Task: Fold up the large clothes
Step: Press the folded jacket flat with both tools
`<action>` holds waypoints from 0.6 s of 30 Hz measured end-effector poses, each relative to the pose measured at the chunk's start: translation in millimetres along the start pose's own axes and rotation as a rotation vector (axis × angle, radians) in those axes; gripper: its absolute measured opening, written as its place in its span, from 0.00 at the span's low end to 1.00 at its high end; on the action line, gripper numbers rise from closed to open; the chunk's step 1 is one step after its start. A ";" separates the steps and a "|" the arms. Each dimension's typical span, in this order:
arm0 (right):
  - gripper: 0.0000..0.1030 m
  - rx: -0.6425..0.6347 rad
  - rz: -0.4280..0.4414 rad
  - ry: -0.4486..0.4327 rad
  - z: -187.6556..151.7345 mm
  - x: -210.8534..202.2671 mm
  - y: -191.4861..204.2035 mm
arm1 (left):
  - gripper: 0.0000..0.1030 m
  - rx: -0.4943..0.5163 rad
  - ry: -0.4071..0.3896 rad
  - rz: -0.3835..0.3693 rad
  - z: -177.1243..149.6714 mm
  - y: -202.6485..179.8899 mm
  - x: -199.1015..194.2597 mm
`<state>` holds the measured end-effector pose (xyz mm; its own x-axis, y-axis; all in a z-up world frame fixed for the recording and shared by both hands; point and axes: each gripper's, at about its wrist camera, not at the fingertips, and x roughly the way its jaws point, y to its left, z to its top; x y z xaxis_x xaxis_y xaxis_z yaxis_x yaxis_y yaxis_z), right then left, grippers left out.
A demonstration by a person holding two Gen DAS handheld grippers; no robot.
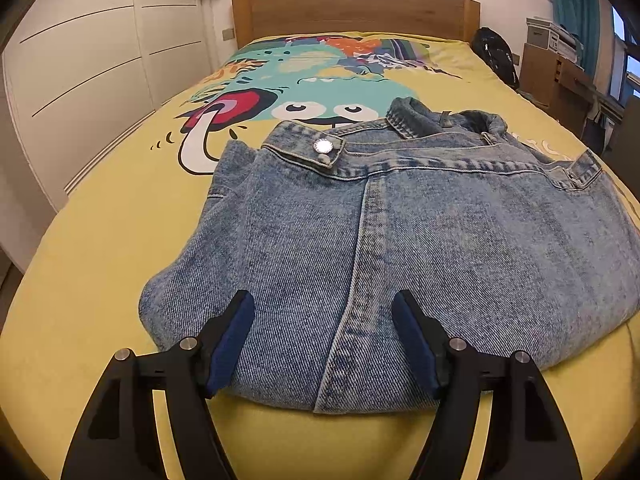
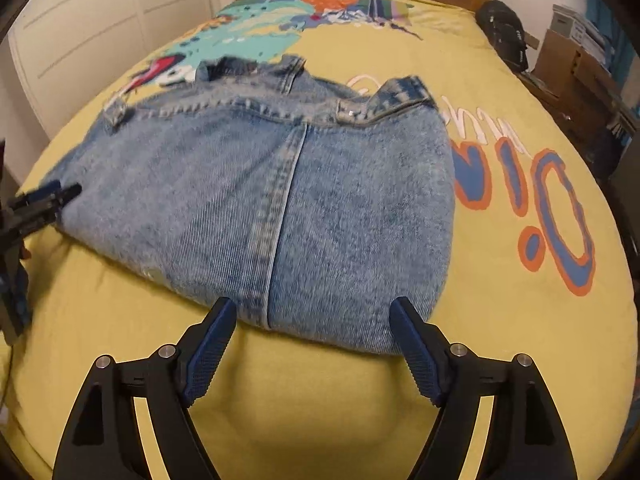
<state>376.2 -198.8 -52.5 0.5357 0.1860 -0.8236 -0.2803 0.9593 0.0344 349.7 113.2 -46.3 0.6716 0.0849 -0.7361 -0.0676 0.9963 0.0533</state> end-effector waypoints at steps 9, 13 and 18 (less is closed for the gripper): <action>0.80 0.047 0.016 0.019 4.3 16.2 -6.2 | 0.65 -0.004 0.008 0.002 -1.2 0.8 -4.0; 0.80 0.042 0.013 0.032 -1.3 5.0 -6.7 | 0.67 -0.073 0.021 -0.051 -2.6 11.3 -20.3; 0.80 0.041 0.011 0.005 -15.3 -19.9 -11.1 | 0.79 -0.271 0.040 -0.141 -15.5 42.2 -47.9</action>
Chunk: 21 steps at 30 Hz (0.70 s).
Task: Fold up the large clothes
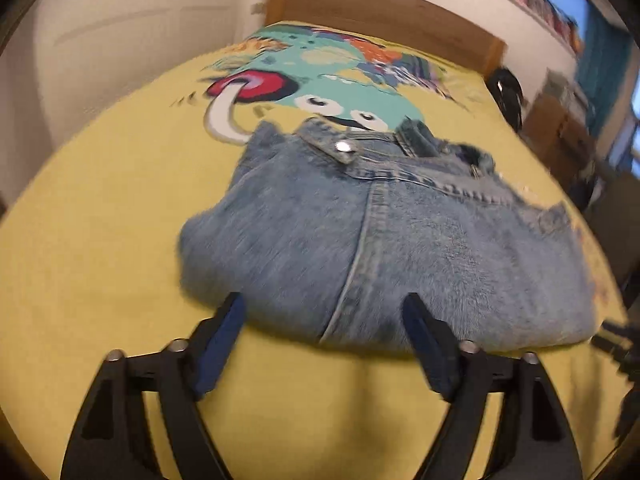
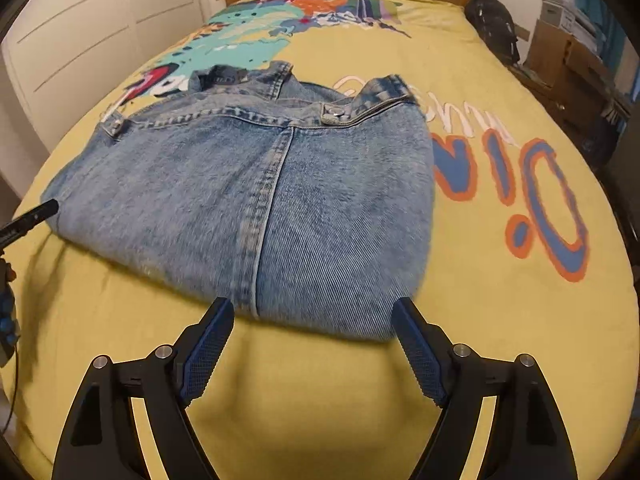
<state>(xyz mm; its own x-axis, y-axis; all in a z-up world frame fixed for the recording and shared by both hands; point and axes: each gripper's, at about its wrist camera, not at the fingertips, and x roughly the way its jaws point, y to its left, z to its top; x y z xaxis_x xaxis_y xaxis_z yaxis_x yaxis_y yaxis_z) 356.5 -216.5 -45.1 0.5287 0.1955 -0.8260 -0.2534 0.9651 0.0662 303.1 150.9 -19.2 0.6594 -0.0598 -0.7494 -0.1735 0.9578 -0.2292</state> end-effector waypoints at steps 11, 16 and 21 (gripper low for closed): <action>0.80 0.106 -0.011 -0.039 -29.4 -43.8 -35.1 | 0.79 -0.454 0.047 -0.274 -3.8 53.3 7.2; 0.80 0.143 -0.045 -0.038 -40.1 -55.4 -59.0 | 0.77 -0.669 -0.045 -0.373 4.8 74.6 31.0; 0.80 0.171 -0.086 -0.029 -50.4 -63.6 -86.5 | 0.72 -0.763 -0.128 -0.432 25.8 89.0 42.3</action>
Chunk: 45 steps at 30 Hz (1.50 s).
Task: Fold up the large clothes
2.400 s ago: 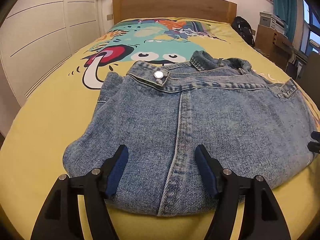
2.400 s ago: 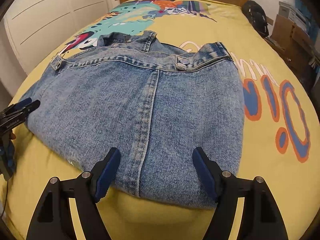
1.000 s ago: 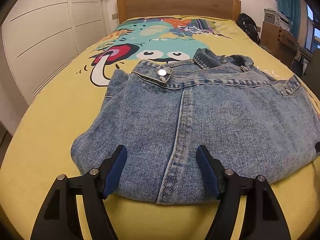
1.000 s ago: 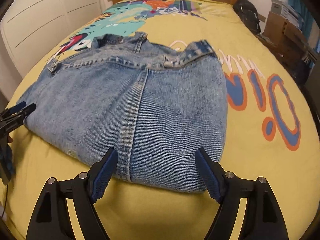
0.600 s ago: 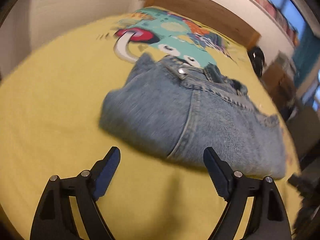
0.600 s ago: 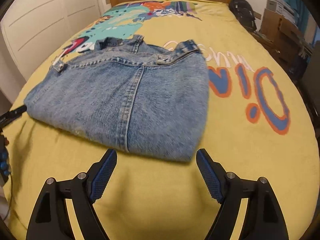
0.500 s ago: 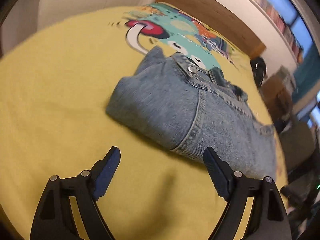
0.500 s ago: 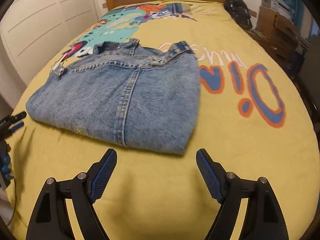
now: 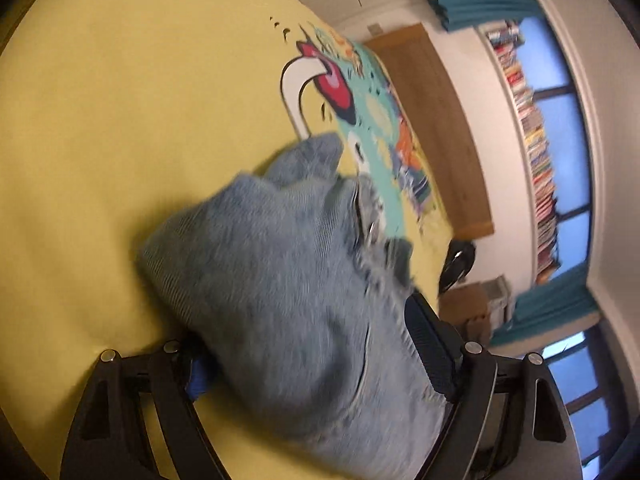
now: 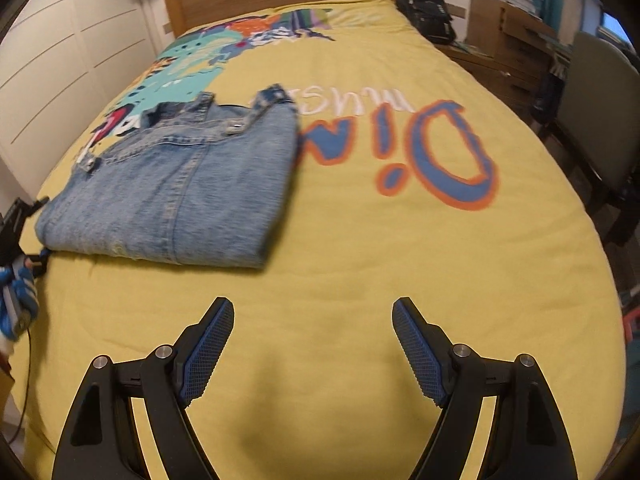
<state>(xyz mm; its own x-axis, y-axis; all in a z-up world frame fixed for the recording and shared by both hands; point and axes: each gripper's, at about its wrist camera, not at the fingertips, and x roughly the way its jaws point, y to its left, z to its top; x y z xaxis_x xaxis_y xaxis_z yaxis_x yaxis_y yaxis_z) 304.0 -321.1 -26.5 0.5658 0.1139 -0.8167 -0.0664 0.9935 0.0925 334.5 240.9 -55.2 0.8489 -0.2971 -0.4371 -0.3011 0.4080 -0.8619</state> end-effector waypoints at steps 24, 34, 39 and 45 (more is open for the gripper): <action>0.80 0.153 0.055 -0.091 -20.7 -35.8 -85.0 | 0.15 0.152 0.056 -0.005 -15.5 -156.1 33.4; 0.80 0.202 -0.002 -0.128 -43.0 -70.0 -143.6 | 0.14 0.331 0.241 -0.132 -129.9 -261.2 108.0; 0.80 0.240 -0.019 -0.118 -66.1 -76.1 -168.2 | 0.14 0.496 0.353 -0.081 -215.0 -279.6 153.6; 0.80 0.297 -0.023 -0.089 -93.2 -71.2 -186.1 | 0.14 0.815 0.421 0.129 -316.4 -262.0 195.4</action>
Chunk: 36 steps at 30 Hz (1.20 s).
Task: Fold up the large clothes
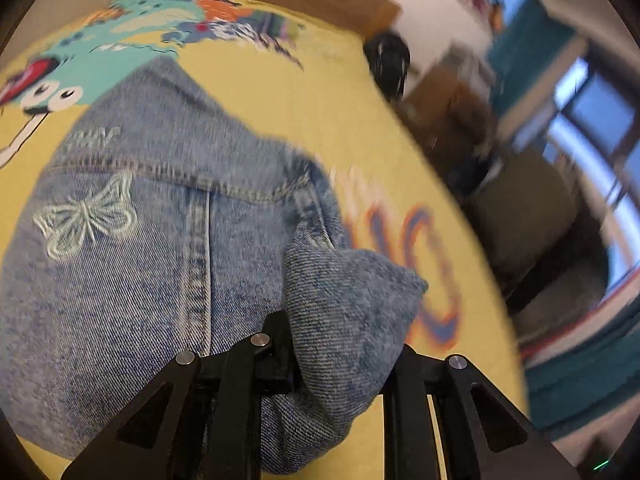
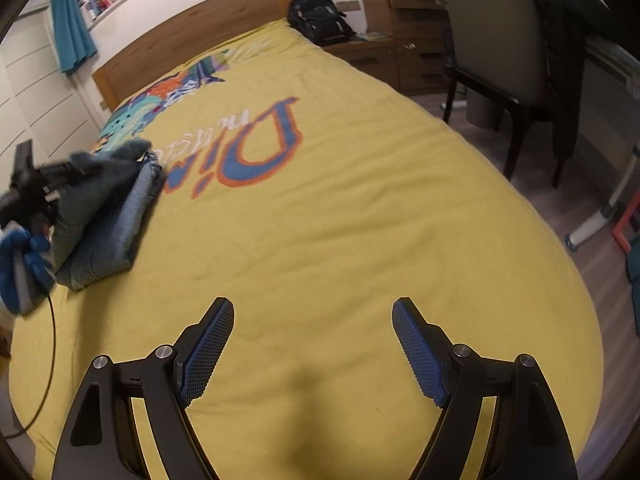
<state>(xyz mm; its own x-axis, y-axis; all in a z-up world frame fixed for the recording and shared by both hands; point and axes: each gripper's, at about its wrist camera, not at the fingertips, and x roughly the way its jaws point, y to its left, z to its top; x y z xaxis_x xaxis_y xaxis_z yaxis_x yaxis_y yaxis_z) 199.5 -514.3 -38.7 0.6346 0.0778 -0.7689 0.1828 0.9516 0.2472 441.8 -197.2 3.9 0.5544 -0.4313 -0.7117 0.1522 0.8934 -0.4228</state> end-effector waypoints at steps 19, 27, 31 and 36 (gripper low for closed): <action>0.80 -0.033 0.000 0.036 -6.2 2.8 29.1 | 0.41 0.049 0.032 -0.098 -30.6 -16.2 21.7; 0.80 -0.127 0.016 0.010 19.3 -11.7 77.1 | 0.41 0.104 0.106 -0.288 -27.0 -10.5 -24.6; 0.80 -0.202 0.060 -0.001 37.8 -6.3 118.9 | 0.41 0.154 0.083 -0.278 -11.0 13.0 -60.6; 0.80 -0.316 0.192 0.007 70.4 26.9 205.2 | 0.41 0.257 0.014 -0.137 4.9 52.6 -97.7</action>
<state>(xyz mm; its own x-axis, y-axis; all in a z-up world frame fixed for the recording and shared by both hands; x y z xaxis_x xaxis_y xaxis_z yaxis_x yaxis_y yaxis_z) 306.9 -337.9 32.8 0.6298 0.2652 -0.7301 -0.1811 0.9641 0.1940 399.7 -107.5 53.9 0.5032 -0.5499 -0.6667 0.4281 0.8287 -0.3605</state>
